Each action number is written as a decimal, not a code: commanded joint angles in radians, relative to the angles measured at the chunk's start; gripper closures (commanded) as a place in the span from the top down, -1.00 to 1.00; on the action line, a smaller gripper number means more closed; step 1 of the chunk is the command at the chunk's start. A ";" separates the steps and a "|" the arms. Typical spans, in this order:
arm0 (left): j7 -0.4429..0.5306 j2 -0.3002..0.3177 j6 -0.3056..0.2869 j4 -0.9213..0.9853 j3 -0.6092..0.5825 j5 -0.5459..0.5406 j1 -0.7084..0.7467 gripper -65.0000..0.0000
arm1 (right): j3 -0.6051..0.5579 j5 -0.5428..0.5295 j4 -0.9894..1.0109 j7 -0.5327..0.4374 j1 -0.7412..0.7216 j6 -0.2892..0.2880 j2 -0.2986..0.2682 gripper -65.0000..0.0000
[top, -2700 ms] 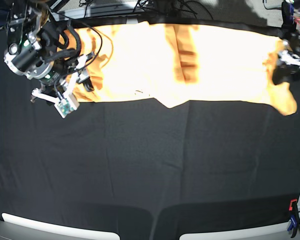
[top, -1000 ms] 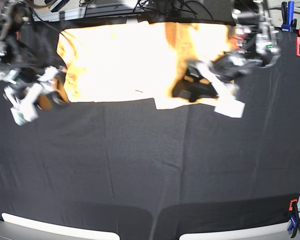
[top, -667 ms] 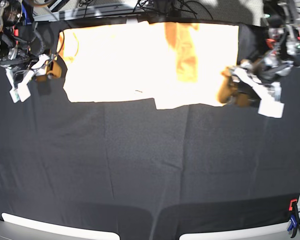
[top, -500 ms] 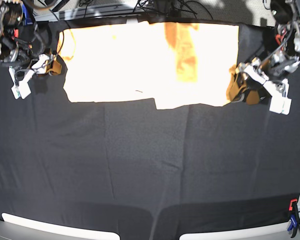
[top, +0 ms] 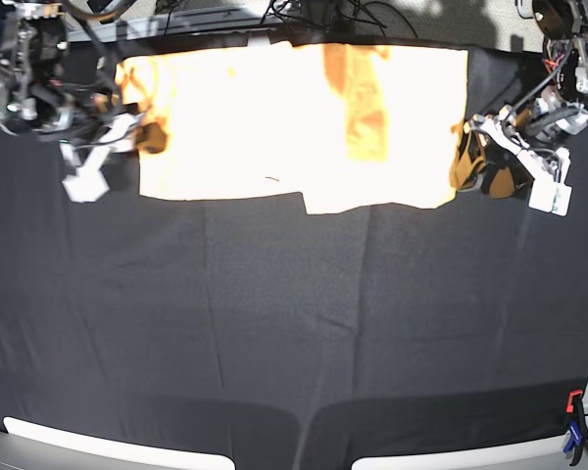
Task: Layout the t-shirt on the table in an organized manner, then fold the t-shirt properly
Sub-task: 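Release the folded end and move both grippers to the strip's ends, then grasp the strip end with the right gripper and fold it toward the left gripper, then press the folded end down onto the stack with the right gripper, then grasp the folded bundle's edges with both grippers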
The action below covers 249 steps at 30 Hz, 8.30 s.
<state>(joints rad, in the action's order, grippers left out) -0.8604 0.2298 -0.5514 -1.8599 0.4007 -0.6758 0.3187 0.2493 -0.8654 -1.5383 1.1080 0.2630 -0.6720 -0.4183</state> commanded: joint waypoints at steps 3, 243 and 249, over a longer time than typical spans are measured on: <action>0.025 0.009 -0.006 -0.019 0.005 -0.020 -0.005 0.12 | -0.029 0.005 -0.009 -0.002 -0.003 0.010 -0.010 -0.15; -0.102 0.084 0.002 0.283 -0.311 -0.126 0.078 -1.00 | -0.438 0.790 -0.060 -0.083 -0.431 0.237 0.359 -1.00; -0.064 0.084 0.002 0.404 -0.311 -0.040 -0.026 -1.00 | -0.438 0.766 -0.060 -0.061 -0.382 0.208 0.352 -1.00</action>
<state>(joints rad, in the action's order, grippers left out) -0.9165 0.3046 -0.6132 -1.4593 0.0845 -0.8078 0.3008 -0.1898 -0.0864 -1.5829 1.0485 -0.1017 -0.4534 -0.0666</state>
